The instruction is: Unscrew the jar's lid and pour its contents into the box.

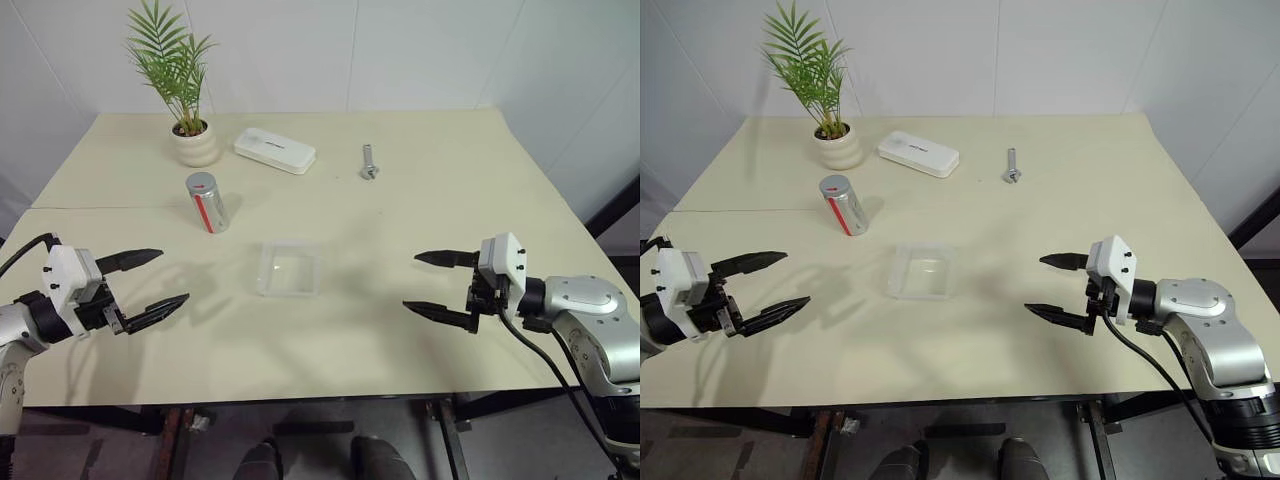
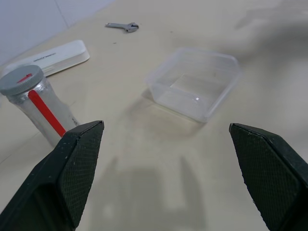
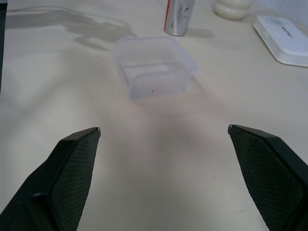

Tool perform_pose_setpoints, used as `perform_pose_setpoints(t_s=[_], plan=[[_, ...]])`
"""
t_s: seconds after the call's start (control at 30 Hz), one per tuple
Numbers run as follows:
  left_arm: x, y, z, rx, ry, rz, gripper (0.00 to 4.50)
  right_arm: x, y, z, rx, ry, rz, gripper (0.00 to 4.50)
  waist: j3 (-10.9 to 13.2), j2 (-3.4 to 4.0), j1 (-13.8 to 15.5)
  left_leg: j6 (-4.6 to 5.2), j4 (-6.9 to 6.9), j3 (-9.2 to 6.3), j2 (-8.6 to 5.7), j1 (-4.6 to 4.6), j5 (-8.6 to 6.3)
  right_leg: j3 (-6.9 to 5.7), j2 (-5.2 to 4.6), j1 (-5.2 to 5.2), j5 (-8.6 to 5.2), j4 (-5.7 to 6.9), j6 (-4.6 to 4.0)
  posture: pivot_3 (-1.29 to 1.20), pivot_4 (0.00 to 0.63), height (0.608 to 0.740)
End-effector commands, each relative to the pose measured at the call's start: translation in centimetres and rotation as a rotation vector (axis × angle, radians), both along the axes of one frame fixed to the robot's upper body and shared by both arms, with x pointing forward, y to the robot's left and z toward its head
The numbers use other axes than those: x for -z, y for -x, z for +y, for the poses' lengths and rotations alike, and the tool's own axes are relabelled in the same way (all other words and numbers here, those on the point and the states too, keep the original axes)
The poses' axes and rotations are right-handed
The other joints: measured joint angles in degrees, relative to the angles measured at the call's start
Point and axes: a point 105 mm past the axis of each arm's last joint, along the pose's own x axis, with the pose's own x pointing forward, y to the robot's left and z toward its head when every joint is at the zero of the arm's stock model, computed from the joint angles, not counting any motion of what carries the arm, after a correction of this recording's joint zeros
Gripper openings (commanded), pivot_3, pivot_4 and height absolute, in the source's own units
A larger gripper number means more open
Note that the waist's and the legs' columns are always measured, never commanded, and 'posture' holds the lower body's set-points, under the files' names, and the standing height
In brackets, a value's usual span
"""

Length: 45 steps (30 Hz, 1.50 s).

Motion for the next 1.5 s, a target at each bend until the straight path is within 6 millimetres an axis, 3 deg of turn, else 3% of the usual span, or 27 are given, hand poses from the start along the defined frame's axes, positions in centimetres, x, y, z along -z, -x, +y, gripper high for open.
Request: perform_pose_setpoints(t_s=[0.03,0.17,0.3,0.47,0.63,0.77,1.13,1.5], plan=[[0.0,0.3,-0.2,-0.039,-0.005,-0.042,4.46,-0.9,-0.2,0.8,-0.031,-0.003,-0.038,4.50,0.00,0.00,-0.12,0.01,0.00,0.01,0.00,0.00,0.00,0.01,0.00,0.00,0.00,0.00,0.01,0.00,0.150,0.740],[0.8,0.2,0.0,-0.146,0.044,-0.063,4.46,-1.1,-0.8,1.7,-0.048,-0.025,-0.053,4.50,-0.01,-0.02,-0.15,0.02,0.09,0.05,0.02,0.02,-0.02,0.07,0.03,0.00,0.02,0.06,0.04,0.00,0.150,0.740],[1.4,-1.3,0.2,-0.384,0.176,-0.120,4.46,-2.9,-1.6,3.8,-0.084,-0.109,-0.076,4.50,0.00,-0.02,0.04,0.03,0.29,0.05,0.01,0.00,-0.02,0.11,0.02,0.02,0.09,0.13,0.16,0.00,0.150,0.740],[1.9,-5.1,-1.4,-0.622,0.357,-0.195,4.46,-4.6,-1.7,7.6,-0.173,-0.202,-0.103,4.50,-0.06,-0.13,0.35,0.05,0.64,-0.02,0.00,-0.02,-0.02,0.11,0.09,0.15,0.55,0.21,0.86,0.00,0.150,0.740],[1.2,-9.4,-2.6,-0.707,0.423,-0.213,4.46,-5.8,-1.8,10.7,-0.244,-0.275,-0.125,4.50,-0.07,-0.16,0.31,0.08,0.85,-0.09,-0.02,-0.07,0.01,0.09,0.15,0.24,0.73,0.16,0.95,0.00,0.150,0.740],[1.3,-11.9,-2.4,-0.761,0.443,-0.209,4.46,-6.3,-2.1,12.5,-0.252,-0.308,-0.160,4.50,-0.08,-0.16,0.02,0.07,0.82,-0.09,0.00,-0.06,0.00,0.09,0.23,0.22,0.90,0.17,1.25,0.00,0.150,0.740],[0.0,-16.3,-3.6,-0.741,0.450,-0.205,4.46,-6.8,-2.2,12.4,-0.176,-0.375,-0.192,4.50,-0.07,-0.17,0.25,-0.05,0.65,-0.14,0.02,-0.24,-0.17,0.08,0.29,-0.01,0.85,0.19,1.33,0.00,0.150,0.740],[-1.0,-18.7,-2.3,-0.781,0.412,-0.195,4.46,-6.6,-1.7,11.7,-0.111,-0.409,-0.208,4.50,-0.07,-0.17,0.27,-0.07,0.64,-0.13,0.04,-0.22,-0.17,0.08,0.33,-0.01,0.84,0.21,1.35,0.00,0.150,0.740]])
